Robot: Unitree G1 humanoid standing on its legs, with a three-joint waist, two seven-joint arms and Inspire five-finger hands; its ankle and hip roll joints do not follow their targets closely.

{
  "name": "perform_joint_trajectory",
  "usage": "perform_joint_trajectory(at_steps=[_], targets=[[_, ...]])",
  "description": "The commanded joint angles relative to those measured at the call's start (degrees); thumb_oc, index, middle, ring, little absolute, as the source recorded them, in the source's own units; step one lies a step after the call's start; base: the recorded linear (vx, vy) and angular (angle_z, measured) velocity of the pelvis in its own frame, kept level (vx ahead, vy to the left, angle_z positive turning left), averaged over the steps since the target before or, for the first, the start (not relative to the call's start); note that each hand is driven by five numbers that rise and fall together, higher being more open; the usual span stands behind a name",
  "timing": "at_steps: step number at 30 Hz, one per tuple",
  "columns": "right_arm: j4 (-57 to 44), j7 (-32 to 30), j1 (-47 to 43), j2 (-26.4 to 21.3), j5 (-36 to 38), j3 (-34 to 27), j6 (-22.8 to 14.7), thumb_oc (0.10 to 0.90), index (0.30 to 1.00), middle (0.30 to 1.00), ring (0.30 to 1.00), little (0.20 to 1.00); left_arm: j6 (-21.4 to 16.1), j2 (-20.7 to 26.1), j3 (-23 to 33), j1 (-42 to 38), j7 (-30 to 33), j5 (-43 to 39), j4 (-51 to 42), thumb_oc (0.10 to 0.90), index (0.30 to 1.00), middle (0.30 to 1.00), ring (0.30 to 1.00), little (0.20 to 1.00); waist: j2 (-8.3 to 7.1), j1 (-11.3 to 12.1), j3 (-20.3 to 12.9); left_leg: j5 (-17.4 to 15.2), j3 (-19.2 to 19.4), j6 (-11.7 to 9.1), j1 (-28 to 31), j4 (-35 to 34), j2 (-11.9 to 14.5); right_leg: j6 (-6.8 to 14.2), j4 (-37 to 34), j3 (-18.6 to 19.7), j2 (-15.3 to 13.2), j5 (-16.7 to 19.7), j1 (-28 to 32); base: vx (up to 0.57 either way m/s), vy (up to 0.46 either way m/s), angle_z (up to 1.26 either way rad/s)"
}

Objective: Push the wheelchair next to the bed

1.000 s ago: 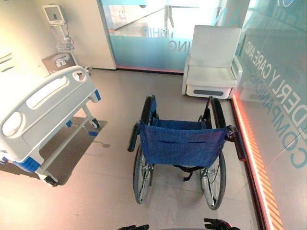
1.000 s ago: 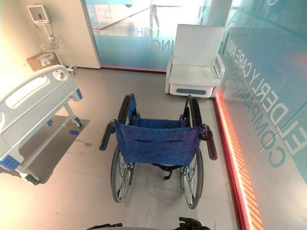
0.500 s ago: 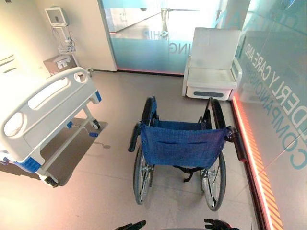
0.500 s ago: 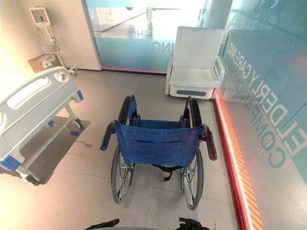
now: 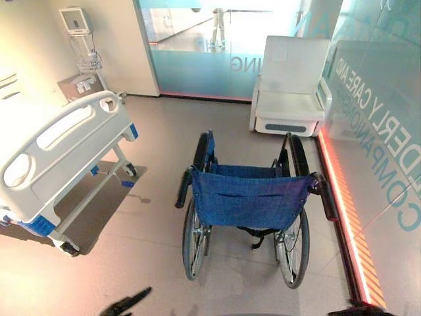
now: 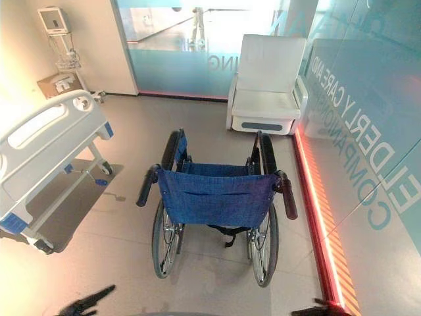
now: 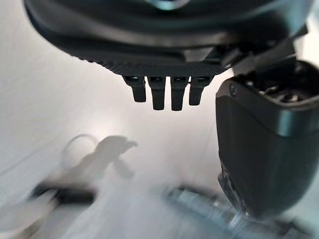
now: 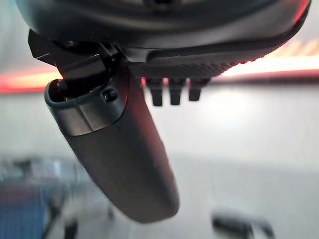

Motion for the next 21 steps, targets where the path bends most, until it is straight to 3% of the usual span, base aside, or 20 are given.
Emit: perform_joint_trajectory(at_steps=[1, 8, 10, 12, 13, 15, 16, 21], targets=[[0.7, -6.0, -7.8, -4.1, 3.7, -1.2, -0.7, 0.8, 0.9, 0.9, 0.9, 0.9, -1.7, 4.4, 1.3, -9.0, 1.1, -3.9, -0.2, 0.8, 0.9, 0.9, 0.9, 0.9, -1.28, -0.2, -0.2, -1.2, 1.5, -1.0, 0.5, 0.6, -2.1, 1.3, 0.1, -0.7, -0.6, 3.3, 0.3, 0.0, 0.0, 0.0], [-6.3, -18.2, -14.9, -9.2, 2.8, 2.9, -2.8, 0.8, 0.9, 0.9, 0.9, 0.9, -5.2, 9.1, -1.5, -14.7, 10.5, -5.9, -7.6, 0.8, 0.9, 0.9, 0.9, 0.9, -1.31, -0.3, -0.2, -1.4, 1.5, -1.0, 0.6, 0.6, -2.1, 1.6, 0.1, 0.0, -0.6, 3.4, 0.2, -0.01, 0.01, -0.03], [-14.8, -23.2, -16.3, -11.0, 4.4, 3.1, -2.0, 0.8, 0.9, 0.9, 0.9, 0.9, -5.7, 11.5, -2.0, -16.4, 16.8, -3.8, -15.6, 0.8, 0.9, 0.9, 0.9, 0.9, -1.38, -0.5, 0.0, -1.4, 1.4, -1.1, 0.5, 0.6, -2.1, 1.7, 0.1, 0.3, -0.6, 3.5, 0.1, -0.01, 0.006, -0.02], [-32.6, -31.1, -14.4, -11.4, 5.2, 1.4, 0.2, 0.8, 0.9, 0.9, 0.9, 0.9, -6.1, 12.9, -0.5, -15.8, 24.5, -0.1, -29.5, 0.8, 0.9, 0.9, 0.9, 0.9, -1.41, -0.7, 0.4, -1.2, 1.1, -1.3, 0.2, 0.6, -2.2, 1.9, 0.1, 0.6, -0.7, 3.7, -0.1, -0.04, 0.015, -0.02], [-33.9, -31.6, -14.0, -11.3, 5.3, 1.1, 0.3, 0.8, 0.9, 0.9, 0.9, 0.9, -5.9, 12.9, -0.3, -15.6, 24.9, 0.0, -30.4, 0.8, 0.9, 0.9, 0.9, 0.9, -1.41, -0.7, 0.4, -1.2, 1.1, -1.3, 0.2, 0.6, -2.2, 1.9, 0.1, 0.6, -0.7, 3.7, -0.1, 0.0, 0.0, 0.0], [-48.7, -35.2, -12.1, -9.6, 5.1, -2.8, -0.2, 0.8, 0.9, 0.9, 0.9, 0.9, -7.6, 12.2, 2.5, -14.6, 26.6, 1.9, -41.5, 0.8, 0.9, 0.9, 0.9, 0.9, -1.22, -0.9, 0.6, -1.2, 0.7, -1.1, 0.1, 0.6, -2.2, 1.8, 0.1, 0.9, -0.8, 3.6, -0.1, 0.0, 0.0, 0.0], [-49.8, -35.4, -11.8, -9.3, 4.9, -3.1, -0.4, 0.8, 0.9, 0.9, 0.9, 0.9, -7.9, 12.0, 2.7, -14.4, 26.6, 2.0, -42.3, 0.8, 0.9, 0.9, 0.9, 0.9, -1.22, -0.9, 0.6, -1.2, 0.7, -1.1, 0.1, 0.6, -2.2, 1.8, 0.1, 1.0, -0.8, 3.6, -0.1, 0.0, 0.0, 0.0], [-64.1, -35.2, -14.8, -5.1, 5.1, -5.0, -3.7, 0.8, 0.9, 0.9, 0.9, 0.9, -9.1, 9.5, 4.2, -16.3, 18.2, -7.0, -56.0, 0.8, 0.9, 0.9, 0.9, 0.9, -0.81, -0.9, 0.1, -1.5, 0.6, -1.0, 0.2, 0.6, -2.1, 1.6, 0.1, 1.3, -0.8, 3.2, 0.1, 0.01, 0.012, 0.0]])
